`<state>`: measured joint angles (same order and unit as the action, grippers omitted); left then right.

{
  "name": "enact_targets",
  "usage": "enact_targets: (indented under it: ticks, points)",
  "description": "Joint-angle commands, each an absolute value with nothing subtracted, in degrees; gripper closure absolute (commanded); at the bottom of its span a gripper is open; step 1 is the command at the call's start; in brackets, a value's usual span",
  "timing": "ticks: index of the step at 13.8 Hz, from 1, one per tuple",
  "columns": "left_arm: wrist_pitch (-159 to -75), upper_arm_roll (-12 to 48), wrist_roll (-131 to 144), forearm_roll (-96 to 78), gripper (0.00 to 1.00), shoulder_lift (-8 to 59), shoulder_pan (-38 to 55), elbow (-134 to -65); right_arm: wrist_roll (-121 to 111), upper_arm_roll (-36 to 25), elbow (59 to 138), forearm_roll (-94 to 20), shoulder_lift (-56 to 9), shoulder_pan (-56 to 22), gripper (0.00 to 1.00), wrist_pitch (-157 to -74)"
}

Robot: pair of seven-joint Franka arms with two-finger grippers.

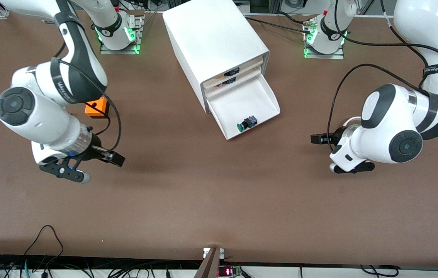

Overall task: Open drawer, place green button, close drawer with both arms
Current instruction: 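Raise the right gripper away from the drawer while the left gripper withdraws, then push the drawer front closed with the left gripper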

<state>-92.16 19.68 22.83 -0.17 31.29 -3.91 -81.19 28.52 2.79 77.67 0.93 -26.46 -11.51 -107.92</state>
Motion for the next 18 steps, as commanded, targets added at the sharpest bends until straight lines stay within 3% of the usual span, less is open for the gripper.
enact_targets:
  ticks: [1, 3, 7, 13, 14, 16, 18]
  points:
    - [-105.05, 20.92, 29.16, 0.53, 0.0, 26.03, -3.87, -94.0, 20.85, 0.1, 84.98, 0.26, -20.14, -11.51, 0.0, -108.11]
    - [-115.71, 24.32, 34.16, 0.44, 0.0, 25.49, -3.95, -100.61, 15.93, -1.75, 87.53, 0.18, -17.85, -11.51, 0.0, -108.19]
    - [-126.54, 26.89, 45.79, 2.37, 0.0, 26.02, -1.5, -107.47, 10.28, -5.27, 90.35, 0.18, -13.19, -11.51, 0.0, -107.41]
    - [-134.03, 26.81, 52.19, 7.82, 0.0, 29.62, -0.53, -108.02, 10.11, -7.38, 90.09, 0.26, -10.73, -11.61, 0.0, -103.62]
    - [-134.03, 26.81, 53.95, 7.91, 0.0, 29.79, -0.01, -108.19, 10.63, -6.51, 90.09, 0.26, -10.37, -10.12, 0.0, -103.54]
    - [-133.95, 26.81, 55.36, 7.91, 0.0, 30.06, 0.52, -108.72, 10.99, 0.93, 90.17, 0.26, -9.58, -3.29, 0.0, -103.1]
    - [-134.03, 26.81, 57.99, 7.91, 0.0, 30.32, 1.75, -108.72, 11.07, 2.55, 90.09, 0.26, -8.88, -1.32, 0.0, -102.57]
